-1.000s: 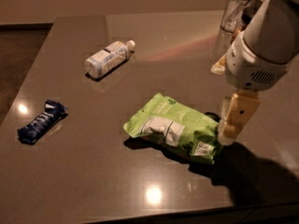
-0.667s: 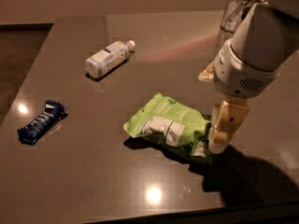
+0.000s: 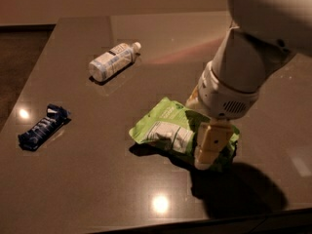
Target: Move green rice chip bag near rxbar blueberry
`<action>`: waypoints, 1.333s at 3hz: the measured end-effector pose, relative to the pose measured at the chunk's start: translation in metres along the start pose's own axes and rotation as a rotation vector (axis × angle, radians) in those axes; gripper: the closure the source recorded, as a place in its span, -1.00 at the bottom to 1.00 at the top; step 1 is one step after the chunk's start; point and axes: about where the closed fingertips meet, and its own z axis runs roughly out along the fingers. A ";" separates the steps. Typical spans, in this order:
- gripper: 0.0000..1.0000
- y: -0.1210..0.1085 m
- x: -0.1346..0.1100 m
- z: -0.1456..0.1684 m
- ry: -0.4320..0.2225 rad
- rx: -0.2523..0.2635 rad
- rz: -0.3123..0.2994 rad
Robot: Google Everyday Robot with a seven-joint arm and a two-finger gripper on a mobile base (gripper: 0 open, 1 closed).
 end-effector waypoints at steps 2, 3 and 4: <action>0.46 -0.005 -0.019 0.003 -0.009 -0.026 0.004; 0.92 -0.023 -0.051 0.000 -0.044 -0.025 -0.038; 1.00 -0.044 -0.092 0.001 -0.095 -0.033 -0.093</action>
Offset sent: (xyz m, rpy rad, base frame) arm 0.0143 0.0250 0.0085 0.0247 0.0436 -0.0079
